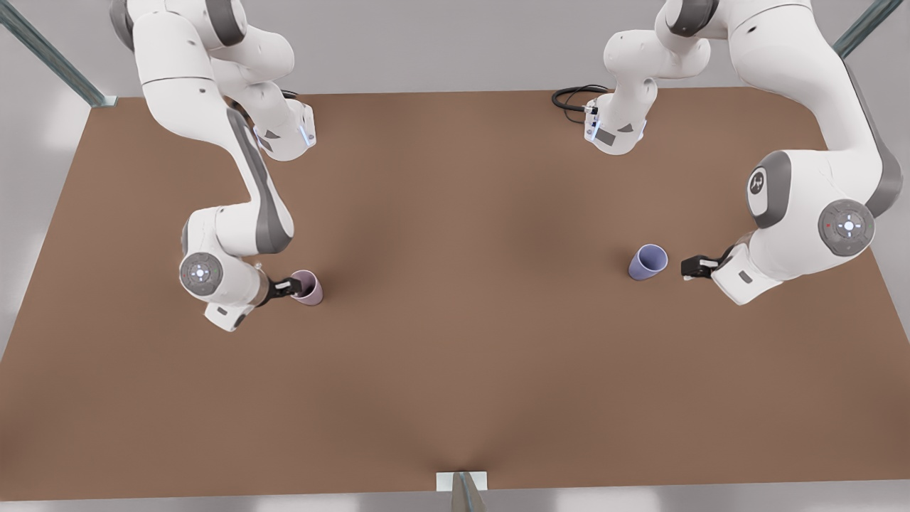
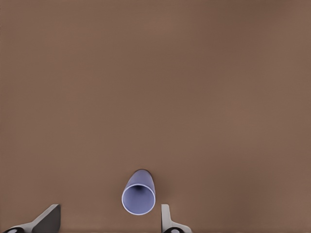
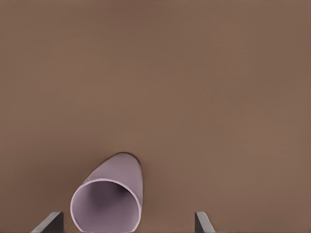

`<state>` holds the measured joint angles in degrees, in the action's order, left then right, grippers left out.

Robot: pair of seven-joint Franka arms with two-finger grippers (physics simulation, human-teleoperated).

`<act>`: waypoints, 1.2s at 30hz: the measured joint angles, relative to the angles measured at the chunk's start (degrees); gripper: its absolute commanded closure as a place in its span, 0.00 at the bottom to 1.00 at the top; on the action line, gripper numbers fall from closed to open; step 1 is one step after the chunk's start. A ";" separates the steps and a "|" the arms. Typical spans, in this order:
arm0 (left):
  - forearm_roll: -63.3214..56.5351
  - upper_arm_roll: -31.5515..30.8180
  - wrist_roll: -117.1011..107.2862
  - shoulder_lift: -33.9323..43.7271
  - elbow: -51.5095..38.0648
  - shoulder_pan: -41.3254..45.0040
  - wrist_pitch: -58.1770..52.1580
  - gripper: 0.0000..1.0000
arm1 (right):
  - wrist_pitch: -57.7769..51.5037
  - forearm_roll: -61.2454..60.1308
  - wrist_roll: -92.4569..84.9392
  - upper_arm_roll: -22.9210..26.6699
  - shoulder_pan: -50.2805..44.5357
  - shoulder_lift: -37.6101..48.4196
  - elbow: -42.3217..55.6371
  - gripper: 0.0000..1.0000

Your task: Stack the cups, with the pink cup at the bottom and the purple cup at the top

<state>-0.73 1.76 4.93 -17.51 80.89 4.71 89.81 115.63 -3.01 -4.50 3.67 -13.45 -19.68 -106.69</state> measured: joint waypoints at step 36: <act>0.12 0.00 0.56 -1.17 0.22 0.09 0.46 0.00 | 19.44 -1.75 -3.34 -0.21 -2.30 3.01 -13.87 0.79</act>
<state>-0.61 1.76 5.49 -18.68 81.12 4.80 90.27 135.06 -4.76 -7.85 3.46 -15.74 -16.67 -120.56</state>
